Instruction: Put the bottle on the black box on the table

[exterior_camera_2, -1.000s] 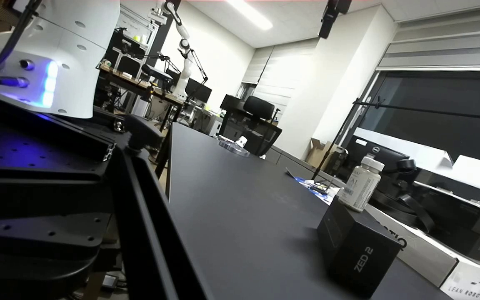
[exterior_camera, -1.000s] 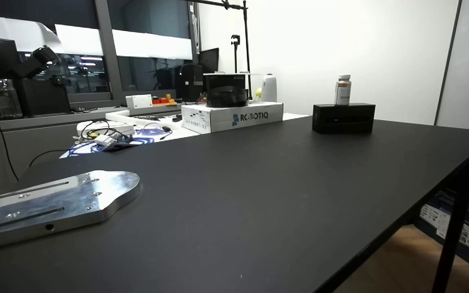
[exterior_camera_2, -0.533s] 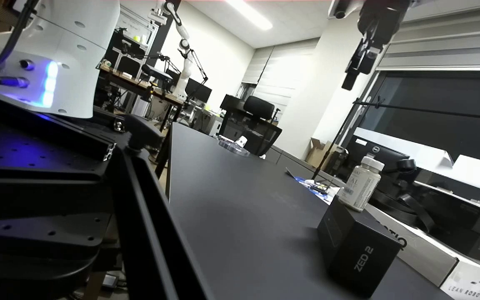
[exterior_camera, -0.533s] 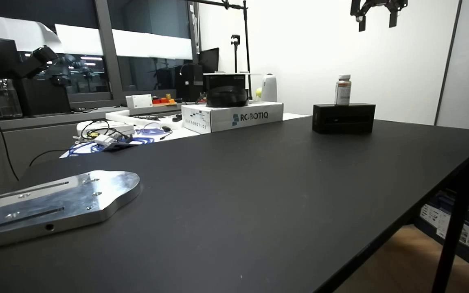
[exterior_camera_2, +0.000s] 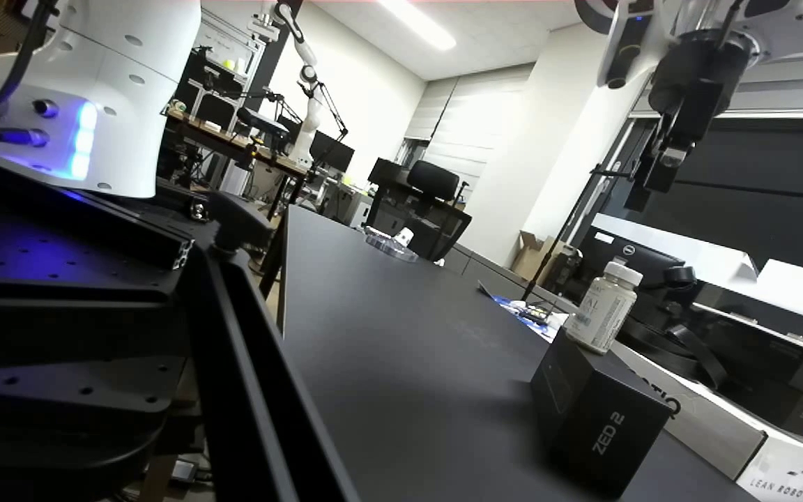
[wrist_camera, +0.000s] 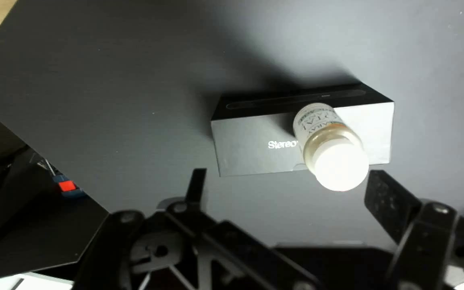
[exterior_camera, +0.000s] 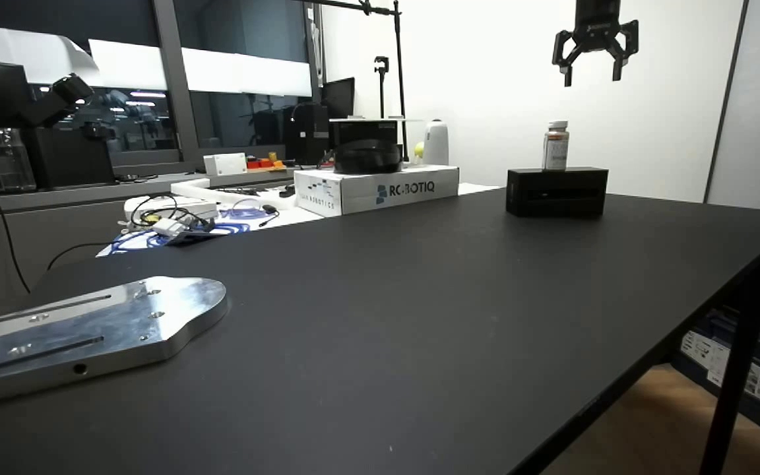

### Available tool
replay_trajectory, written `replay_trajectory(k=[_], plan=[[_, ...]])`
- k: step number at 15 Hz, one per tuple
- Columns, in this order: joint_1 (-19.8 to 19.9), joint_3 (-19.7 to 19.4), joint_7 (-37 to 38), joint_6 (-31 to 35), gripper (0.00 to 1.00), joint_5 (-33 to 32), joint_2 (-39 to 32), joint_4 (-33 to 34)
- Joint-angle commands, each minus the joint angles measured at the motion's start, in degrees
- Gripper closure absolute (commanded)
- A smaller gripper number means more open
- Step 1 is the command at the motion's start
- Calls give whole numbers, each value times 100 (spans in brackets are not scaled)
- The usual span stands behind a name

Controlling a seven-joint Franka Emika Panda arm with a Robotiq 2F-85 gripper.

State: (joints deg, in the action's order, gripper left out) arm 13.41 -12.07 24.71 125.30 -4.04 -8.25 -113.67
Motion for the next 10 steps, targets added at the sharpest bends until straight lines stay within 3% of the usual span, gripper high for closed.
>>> replay_trajectory(k=[1,10], plan=[[-62,-96,439,123,0,397,-575,503],[-107,-175,603,407,0,869,-1242,873]])
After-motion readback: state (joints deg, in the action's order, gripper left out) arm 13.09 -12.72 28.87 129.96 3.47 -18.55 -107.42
